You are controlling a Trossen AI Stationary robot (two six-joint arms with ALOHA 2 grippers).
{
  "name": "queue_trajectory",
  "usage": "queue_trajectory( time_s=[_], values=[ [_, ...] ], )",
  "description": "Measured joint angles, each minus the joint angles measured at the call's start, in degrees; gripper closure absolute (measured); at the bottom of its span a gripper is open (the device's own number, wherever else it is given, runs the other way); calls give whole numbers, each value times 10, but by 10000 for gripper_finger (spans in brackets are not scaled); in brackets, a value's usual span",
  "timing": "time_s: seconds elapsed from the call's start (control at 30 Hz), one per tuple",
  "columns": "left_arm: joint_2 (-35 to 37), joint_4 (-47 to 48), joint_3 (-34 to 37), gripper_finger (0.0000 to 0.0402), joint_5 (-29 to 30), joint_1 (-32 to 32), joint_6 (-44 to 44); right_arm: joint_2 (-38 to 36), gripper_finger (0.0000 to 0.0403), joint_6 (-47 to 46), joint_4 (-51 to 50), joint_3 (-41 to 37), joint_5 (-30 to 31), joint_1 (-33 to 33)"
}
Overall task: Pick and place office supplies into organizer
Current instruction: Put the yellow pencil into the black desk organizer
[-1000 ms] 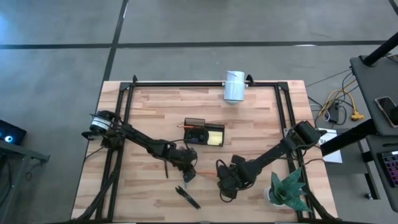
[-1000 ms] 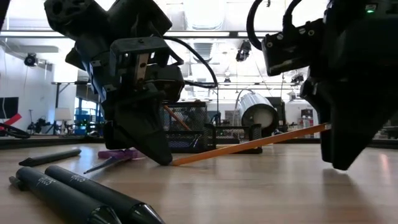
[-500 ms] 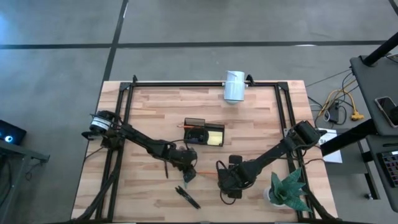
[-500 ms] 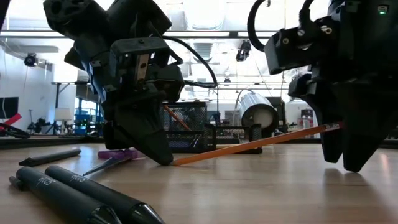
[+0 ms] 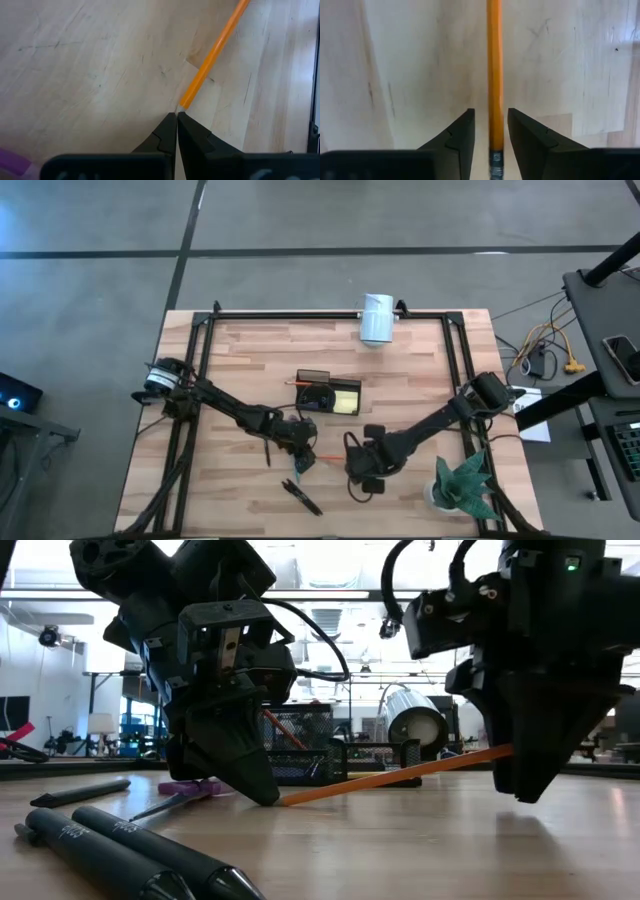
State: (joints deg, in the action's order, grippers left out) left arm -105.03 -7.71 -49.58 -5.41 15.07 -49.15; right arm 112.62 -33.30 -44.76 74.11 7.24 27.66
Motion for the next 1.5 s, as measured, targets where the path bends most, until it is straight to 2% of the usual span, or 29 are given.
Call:
queue_trajectory(
  time_s=[0.33, 0.67, 0.83, 0.97, 1.13, 1.33, 1.5],
  values=[
    [0, 0, 0, 402, 0, 0, 0, -2, 323, -1, -40, 13, 2, -1],
    [3, 0, 1, 402, 0, 0, 0, -4, 384, -1, -44, 35, 2, -3],
    [35, 17, 4, 402, 4, 0, 3, -4, 385, -1, -65, 52, 12, -4],
    [89, 34, 4, 402, 4, 0, 22, -4, 386, -1, -135, 83, 62, -3],
    [183, 81, 6, 402, 8, 0, 58, -4, 387, -1, -269, 146, 159, -3],
    [339, 106, 5, 402, 81, 1, 96, -1, 372, 8, -446, 231, 299, -8],
    [465, 114, 5, 402, 104, 4, 155, 11, 376, 109, -453, 267, 295, -40]
  ],
)
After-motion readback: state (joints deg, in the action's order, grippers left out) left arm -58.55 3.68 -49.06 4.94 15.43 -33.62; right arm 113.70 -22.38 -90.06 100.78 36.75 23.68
